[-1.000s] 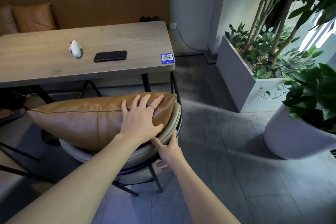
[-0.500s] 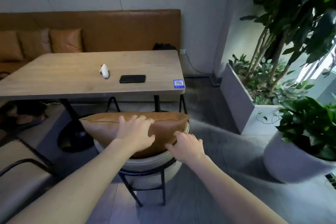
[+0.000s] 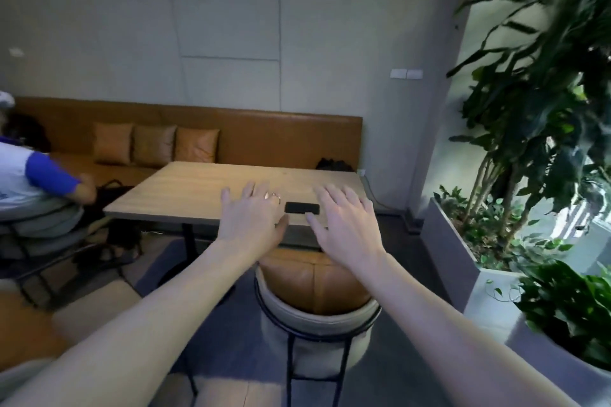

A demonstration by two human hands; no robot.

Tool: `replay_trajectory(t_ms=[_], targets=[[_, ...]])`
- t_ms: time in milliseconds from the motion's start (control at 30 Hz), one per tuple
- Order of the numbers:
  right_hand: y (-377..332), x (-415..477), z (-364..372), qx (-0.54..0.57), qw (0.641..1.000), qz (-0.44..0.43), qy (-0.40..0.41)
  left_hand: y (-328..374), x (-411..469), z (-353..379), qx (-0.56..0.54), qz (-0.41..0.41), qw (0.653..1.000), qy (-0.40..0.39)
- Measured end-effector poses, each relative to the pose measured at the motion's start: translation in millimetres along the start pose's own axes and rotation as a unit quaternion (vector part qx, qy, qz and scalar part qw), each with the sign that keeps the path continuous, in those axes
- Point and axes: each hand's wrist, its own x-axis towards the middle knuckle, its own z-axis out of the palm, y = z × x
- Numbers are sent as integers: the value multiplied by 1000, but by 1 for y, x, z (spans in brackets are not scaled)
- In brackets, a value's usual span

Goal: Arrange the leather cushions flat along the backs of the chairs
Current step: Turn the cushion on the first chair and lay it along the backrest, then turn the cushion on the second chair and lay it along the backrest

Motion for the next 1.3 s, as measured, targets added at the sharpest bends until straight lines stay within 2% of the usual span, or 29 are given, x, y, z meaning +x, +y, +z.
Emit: replay_trajectory(t_ms=[100,367,533,933,1133,1300], targets=[[-65,-8,-49,7,998,-22,59,-43,-34,-69,18,-14,999,36],[-213,-39,-147,58,971,-87,215,-158,-122,-213,53,-45,976,204],[-273,-48,-167,93,961,-101,239,-211,-164,-254,68,-64,967,239],[-376,-8,-144,157,953,-144,213,-311,-198,-260,121,-149,957,219],[-424,33,-94,205,946,-162,192,-377,-195,-239,152,-202,949,188],[-466,80,-28,226,947,-182,141,-436,-177,-195,169,-239,945,147]])
